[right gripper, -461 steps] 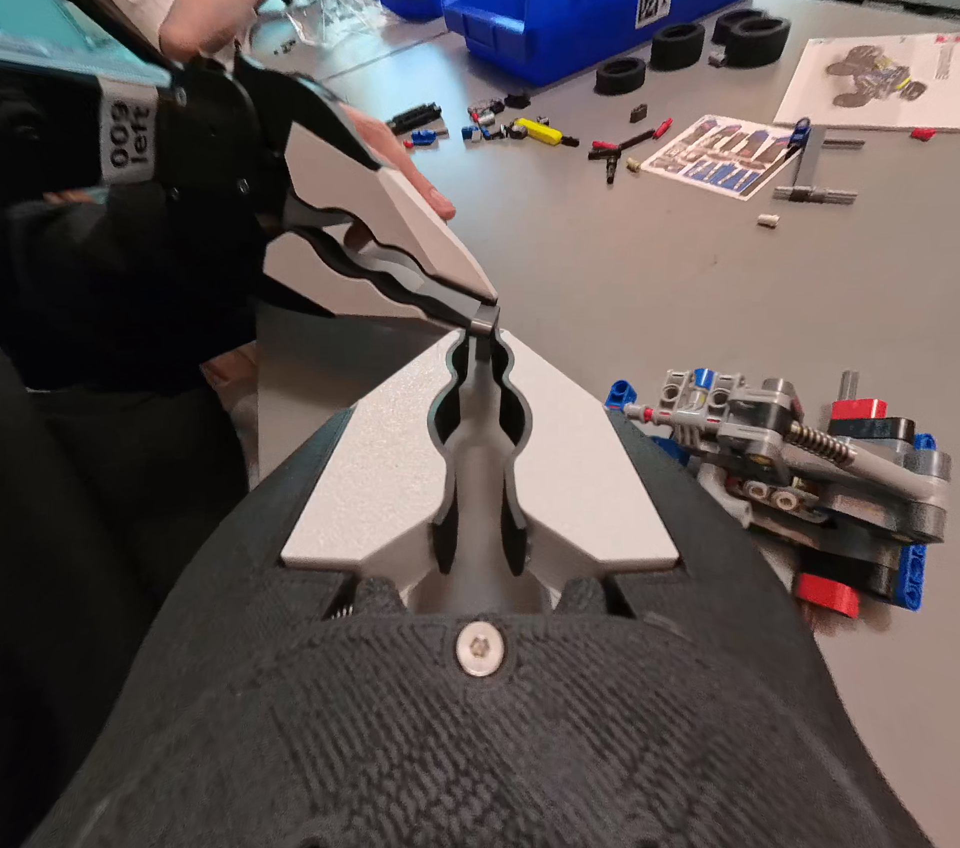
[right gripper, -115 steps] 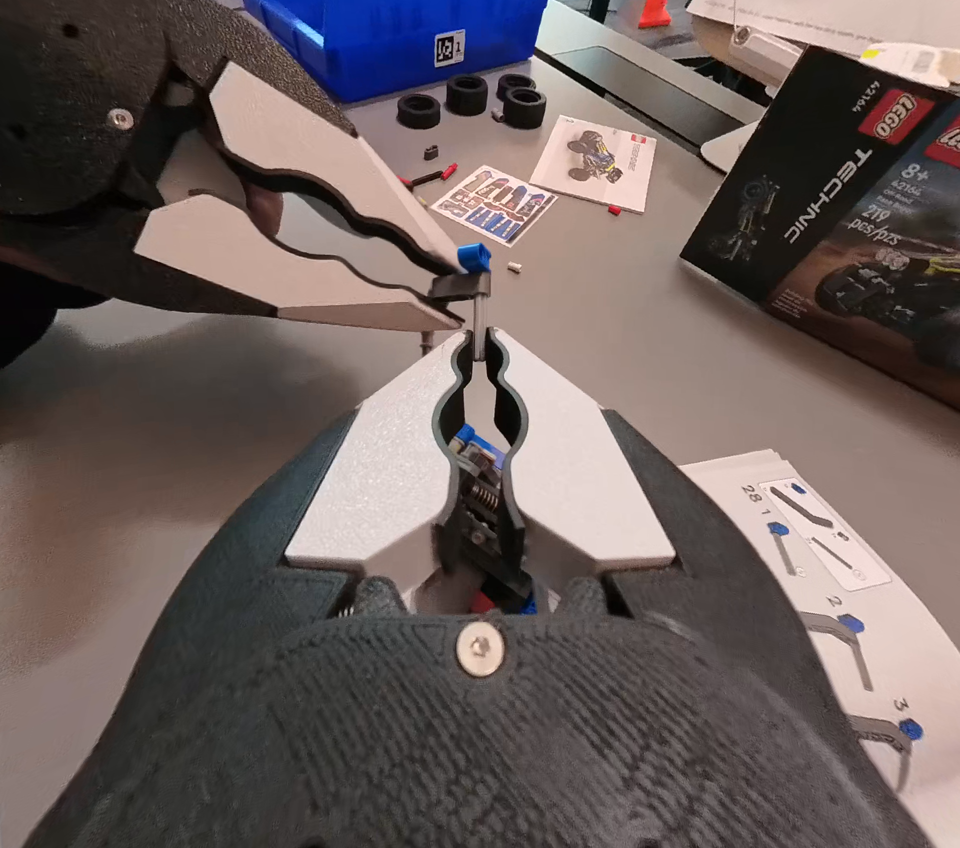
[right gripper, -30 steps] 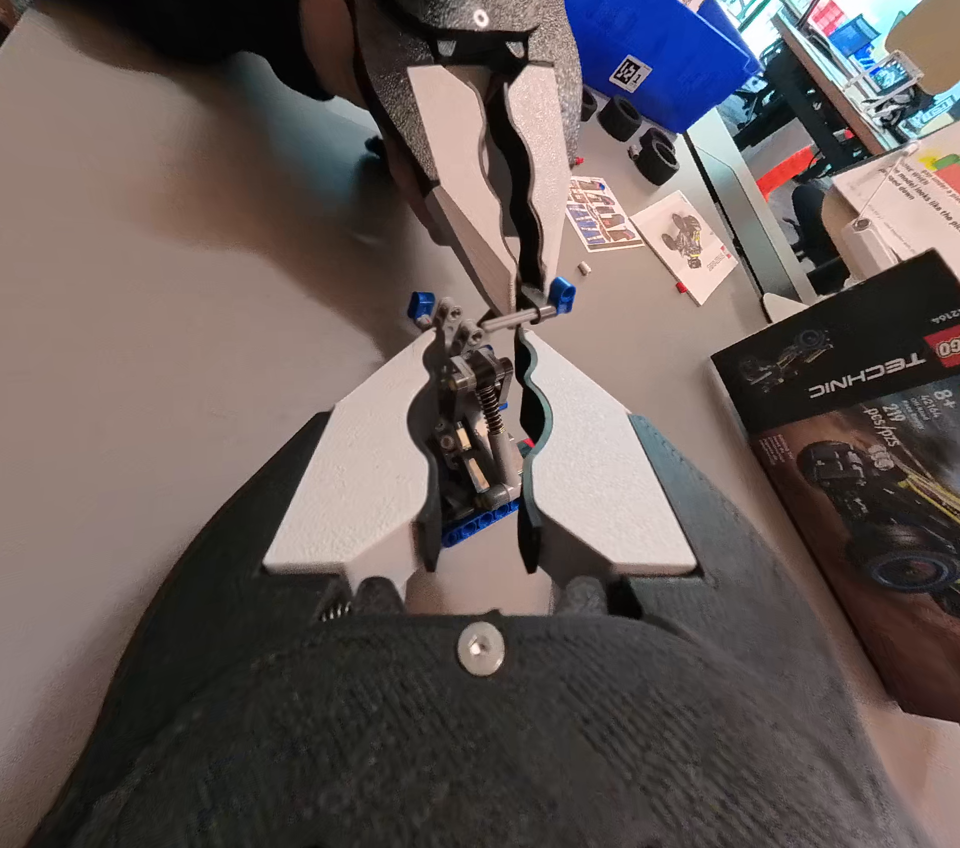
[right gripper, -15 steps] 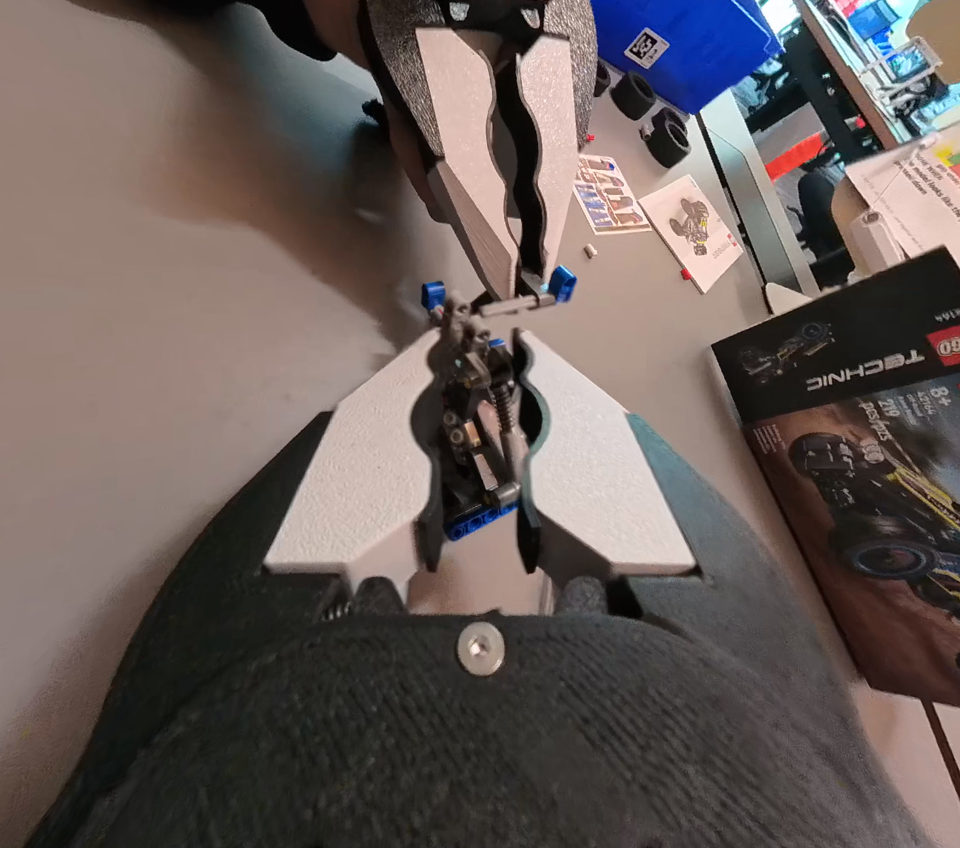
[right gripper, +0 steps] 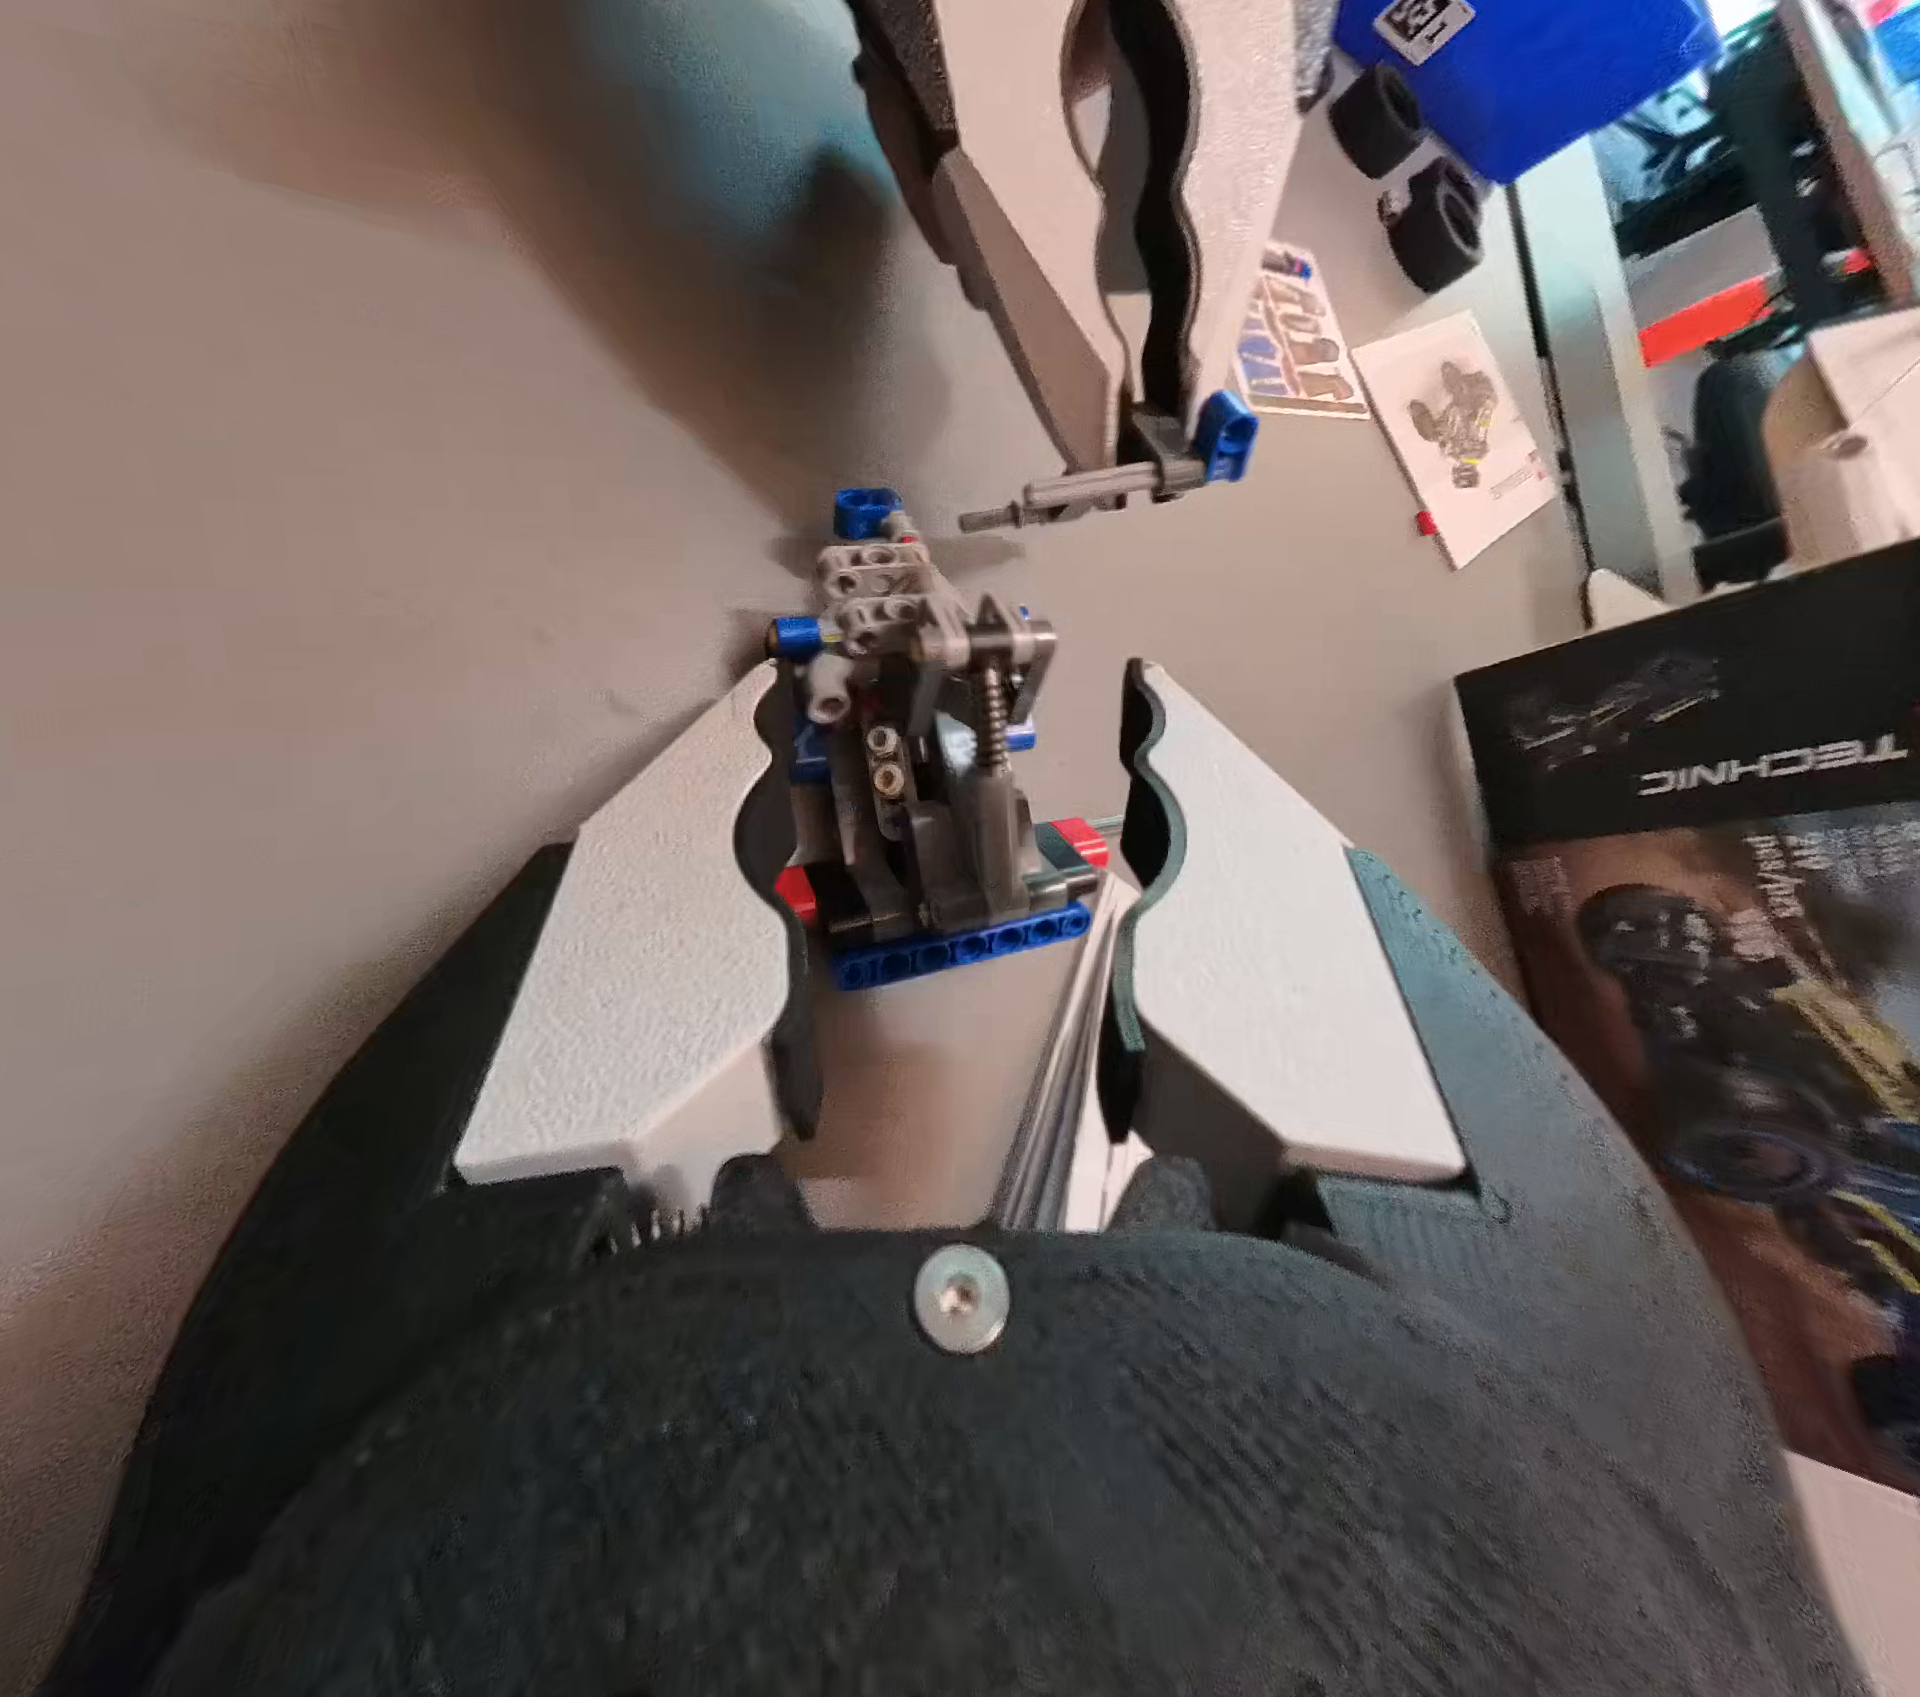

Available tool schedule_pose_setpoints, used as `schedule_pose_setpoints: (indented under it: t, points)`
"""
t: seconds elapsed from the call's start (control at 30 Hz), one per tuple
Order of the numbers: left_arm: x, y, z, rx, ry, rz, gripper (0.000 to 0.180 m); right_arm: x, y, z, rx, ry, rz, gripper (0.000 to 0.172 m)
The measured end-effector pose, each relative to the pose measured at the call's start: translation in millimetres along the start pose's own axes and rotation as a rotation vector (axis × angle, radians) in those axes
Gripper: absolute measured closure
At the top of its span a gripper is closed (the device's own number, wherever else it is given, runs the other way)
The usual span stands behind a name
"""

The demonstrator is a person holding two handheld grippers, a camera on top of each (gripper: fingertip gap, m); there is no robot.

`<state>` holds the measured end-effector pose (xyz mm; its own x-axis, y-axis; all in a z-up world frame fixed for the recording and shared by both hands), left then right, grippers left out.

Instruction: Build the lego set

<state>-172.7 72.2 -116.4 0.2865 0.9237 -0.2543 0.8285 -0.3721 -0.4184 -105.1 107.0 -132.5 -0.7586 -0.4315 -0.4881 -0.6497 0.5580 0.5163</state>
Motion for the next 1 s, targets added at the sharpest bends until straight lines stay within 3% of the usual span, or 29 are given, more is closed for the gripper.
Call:
schedule_pose_setpoints:
  t: [0.13, 0.23, 0.43, 0.53, 0.63, 0.83, 1.0]
  points:
    - [3, 2, -1, 0.186, -0.023, -0.034, 0.176, -3, 6, -12, -0.049, 0.007, 0.072, 0.113]
    - [9, 11, 3, 0.251, -0.049, 0.035, 0.175, -5, 5, -21, -0.042, 0.017, 0.044, 0.117]
    - [18, 3, 2, -0.095, -0.028, 0.150, 0.176, 5, 2, -10, -0.035, -0.096, -0.019, 0.123]
    - [17, 1, 0, -0.186, -0.009, 0.212, 0.176, 6, 6, -6, -0.029, -0.117, 0.027, 0.130]
    - [18, 0, 8, -0.265, -0.082, 0.240, 0.176, 6, 7, -7, 0.017, -0.111, 0.059, 0.134]
    - [25, 2, 5, -0.030, 0.001, 0.293, 0.176, 5, 9, -8, 0.082, -0.117, 0.125, 0.137]
    - [29, 0, 7, -0.009, 0.012, 0.356, 0.176, 3, 13, -6, 0.119, -0.147, 0.171, 0.142]
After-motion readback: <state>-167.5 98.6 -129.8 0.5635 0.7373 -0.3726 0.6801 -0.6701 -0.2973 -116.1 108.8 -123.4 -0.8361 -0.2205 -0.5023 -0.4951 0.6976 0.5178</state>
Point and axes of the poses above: each gripper's, where its closed fingertips meet, x out along the fingers, z out of its underside, y = z × x across the jaws, the point moved 3 cm from there along -x, back along the fingers, and after that the axes turned 6 degrees about y, right-handed, at the moved point
